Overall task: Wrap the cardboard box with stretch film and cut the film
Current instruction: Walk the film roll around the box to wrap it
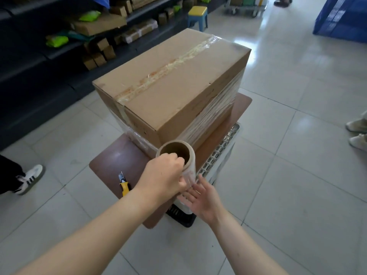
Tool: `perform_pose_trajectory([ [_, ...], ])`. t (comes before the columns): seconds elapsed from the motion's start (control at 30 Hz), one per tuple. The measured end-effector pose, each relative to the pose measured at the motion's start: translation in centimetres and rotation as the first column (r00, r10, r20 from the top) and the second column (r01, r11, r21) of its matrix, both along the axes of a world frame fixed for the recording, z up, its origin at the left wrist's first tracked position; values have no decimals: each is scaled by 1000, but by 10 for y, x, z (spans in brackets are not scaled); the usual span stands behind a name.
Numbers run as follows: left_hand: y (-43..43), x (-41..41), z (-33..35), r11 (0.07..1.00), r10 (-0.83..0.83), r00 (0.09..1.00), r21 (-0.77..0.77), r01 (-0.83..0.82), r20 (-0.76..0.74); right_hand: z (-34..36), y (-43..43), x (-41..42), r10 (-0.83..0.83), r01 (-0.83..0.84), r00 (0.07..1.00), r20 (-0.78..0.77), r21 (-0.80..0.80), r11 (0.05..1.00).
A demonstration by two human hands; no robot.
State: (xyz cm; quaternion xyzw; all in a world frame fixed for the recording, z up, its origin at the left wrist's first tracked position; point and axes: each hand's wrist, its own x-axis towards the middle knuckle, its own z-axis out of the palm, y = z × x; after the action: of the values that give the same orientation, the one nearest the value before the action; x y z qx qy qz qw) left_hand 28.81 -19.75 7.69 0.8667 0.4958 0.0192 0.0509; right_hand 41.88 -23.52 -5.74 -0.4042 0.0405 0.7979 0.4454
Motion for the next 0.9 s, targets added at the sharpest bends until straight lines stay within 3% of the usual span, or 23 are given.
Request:
perform_pose_trajectory([
  [0.17, -6, -17, -6, 1000, -10, 999, -7, 10, -30, -1, -9, -19, -14, 15, 999, -34, 31, 999],
  [0.33, -1, -15, 0, 992, 114, 988, -57, -109, 101, -17, -22, -44, -43, 52, 996, -79, 114, 992],
  [0.47, 4, -43, 1, 995, 66, 994, -84, -59, 84, -27, -24, -74, -28, 36, 998, -48, 164, 986],
  [0.7, 20, -100, 4, 992, -126, 992, -10, 125, -20, -17, -13, -139, -181, 185, 983, -43, 140, 973],
  [0.9, 44, -126, 4, 971, -237, 972, -44, 237, 7, -20, -9, -148, -336, 339, 941, -43, 152, 928],
])
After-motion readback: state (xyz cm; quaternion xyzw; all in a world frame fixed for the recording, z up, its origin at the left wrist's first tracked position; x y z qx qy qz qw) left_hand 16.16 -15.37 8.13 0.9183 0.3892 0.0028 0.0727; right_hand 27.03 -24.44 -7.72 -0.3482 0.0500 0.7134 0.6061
